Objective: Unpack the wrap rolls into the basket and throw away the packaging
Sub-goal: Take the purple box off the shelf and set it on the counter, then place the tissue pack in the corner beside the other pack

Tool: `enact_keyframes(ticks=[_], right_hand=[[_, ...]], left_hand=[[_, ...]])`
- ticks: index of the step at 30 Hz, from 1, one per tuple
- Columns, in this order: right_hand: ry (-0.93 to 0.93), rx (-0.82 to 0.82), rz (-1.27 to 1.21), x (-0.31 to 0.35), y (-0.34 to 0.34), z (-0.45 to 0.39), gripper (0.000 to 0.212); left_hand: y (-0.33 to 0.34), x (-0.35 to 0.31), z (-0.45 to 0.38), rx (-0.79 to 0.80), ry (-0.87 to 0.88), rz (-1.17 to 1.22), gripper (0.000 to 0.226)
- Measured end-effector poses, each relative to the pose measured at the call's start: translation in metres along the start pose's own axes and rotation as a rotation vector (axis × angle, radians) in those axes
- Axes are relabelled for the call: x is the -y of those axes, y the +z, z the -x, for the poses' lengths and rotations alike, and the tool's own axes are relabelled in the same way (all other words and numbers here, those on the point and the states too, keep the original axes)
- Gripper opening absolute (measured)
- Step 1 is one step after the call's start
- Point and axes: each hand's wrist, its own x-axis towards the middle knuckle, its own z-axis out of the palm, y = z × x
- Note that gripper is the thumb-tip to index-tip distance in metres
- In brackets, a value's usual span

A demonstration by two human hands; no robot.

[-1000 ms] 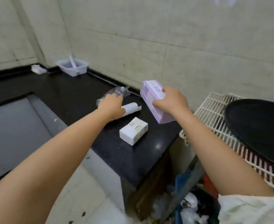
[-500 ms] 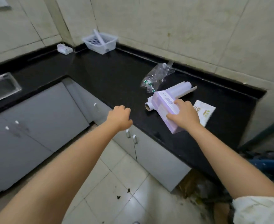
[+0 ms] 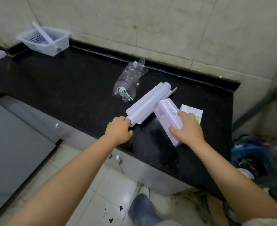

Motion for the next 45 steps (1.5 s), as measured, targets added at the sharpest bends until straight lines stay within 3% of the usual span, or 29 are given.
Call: enact_keyframes(ticks=[6, 13, 20, 26, 32, 36, 38, 45], right_hand=[[0.121, -0.016, -0.041, 0.011, 0.018, -0.018, 0.062], [0.18, -0.188, -0.04, 0.041, 0.045, -0.019, 0.048], [0.398, -0.107, 0.03, 0.042, 0.085, -0.017, 0.052], [0.501, -0.247, 0.102, 0.055, 0.098, -0.021, 0.049], [0.588, -0.461, 0.232, 0.031, 0.06, -0.045, 0.049], [0.853, -0.192, 0.195, 0.01, 0.042, -0.069, 0.084], [0.902, -0.093, 0.163, 0.005, 0.043, -0.075, 0.095], [0.883, -0.195, 0.105, -0.002, 0.037, -0.068, 0.085]], left_hand=[[-0.011, -0.006, -0.06, 0.086, 0.082, -0.006, 0.047], [-0.008, -0.007, -0.11, 0.023, 0.114, 0.057, 0.045], [0.001, -0.001, -0.134, 0.059, 0.259, 0.049, 0.044], [-0.006, 0.004, -0.157, 0.069, 0.474, -0.044, 0.044], [-0.016, 0.004, -0.169, 0.038, 0.586, -0.121, 0.044], [-0.02, 0.007, -0.168, 0.032, 0.575, -0.125, 0.041], [-0.022, 0.011, -0.167, 0.03, 0.553, -0.12, 0.043], [-0.033, 0.016, -0.154, -0.014, 0.453, -0.084, 0.051]])
